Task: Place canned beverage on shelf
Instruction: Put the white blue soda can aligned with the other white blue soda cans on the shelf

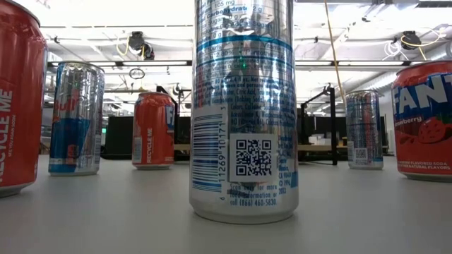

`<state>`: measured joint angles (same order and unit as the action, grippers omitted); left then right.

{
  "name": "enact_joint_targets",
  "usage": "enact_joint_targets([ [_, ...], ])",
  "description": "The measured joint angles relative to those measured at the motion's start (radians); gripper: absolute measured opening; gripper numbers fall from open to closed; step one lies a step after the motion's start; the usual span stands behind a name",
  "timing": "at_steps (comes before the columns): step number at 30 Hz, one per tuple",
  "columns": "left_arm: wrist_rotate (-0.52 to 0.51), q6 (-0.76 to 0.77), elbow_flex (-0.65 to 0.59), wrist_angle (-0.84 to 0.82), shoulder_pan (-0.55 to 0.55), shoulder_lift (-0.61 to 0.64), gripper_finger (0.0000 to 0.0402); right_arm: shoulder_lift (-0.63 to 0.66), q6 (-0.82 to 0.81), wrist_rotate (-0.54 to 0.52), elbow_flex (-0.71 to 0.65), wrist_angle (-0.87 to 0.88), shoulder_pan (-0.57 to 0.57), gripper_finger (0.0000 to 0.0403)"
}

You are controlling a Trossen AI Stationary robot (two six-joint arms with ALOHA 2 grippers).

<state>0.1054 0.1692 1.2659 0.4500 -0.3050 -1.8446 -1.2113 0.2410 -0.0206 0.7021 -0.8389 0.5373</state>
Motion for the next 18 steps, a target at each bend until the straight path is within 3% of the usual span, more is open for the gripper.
enact_joint_targets([
  [3,-0.035,0.006,0.000,0.008,-0.005,0.000,0.0278,0.015,-0.012,-0.018,0.000,0.005,0.002,0.0234],
  [10,-0.271,-0.028,0.002,0.016,-0.004,0.000,0.0384,0.038,-0.036,-0.124,-0.002,0.037,0.001,0.0233],
  [13,-0.333,-0.065,0.003,0.017,-0.009,0.001,0.0394,0.041,-0.041,-0.197,-0.002,0.060,0.002,0.0233],
  [18,-0.344,-0.074,0.004,0.042,-0.007,0.003,0.0391,0.040,-0.037,-0.298,-0.002,0.093,0.002,0.0233],
])
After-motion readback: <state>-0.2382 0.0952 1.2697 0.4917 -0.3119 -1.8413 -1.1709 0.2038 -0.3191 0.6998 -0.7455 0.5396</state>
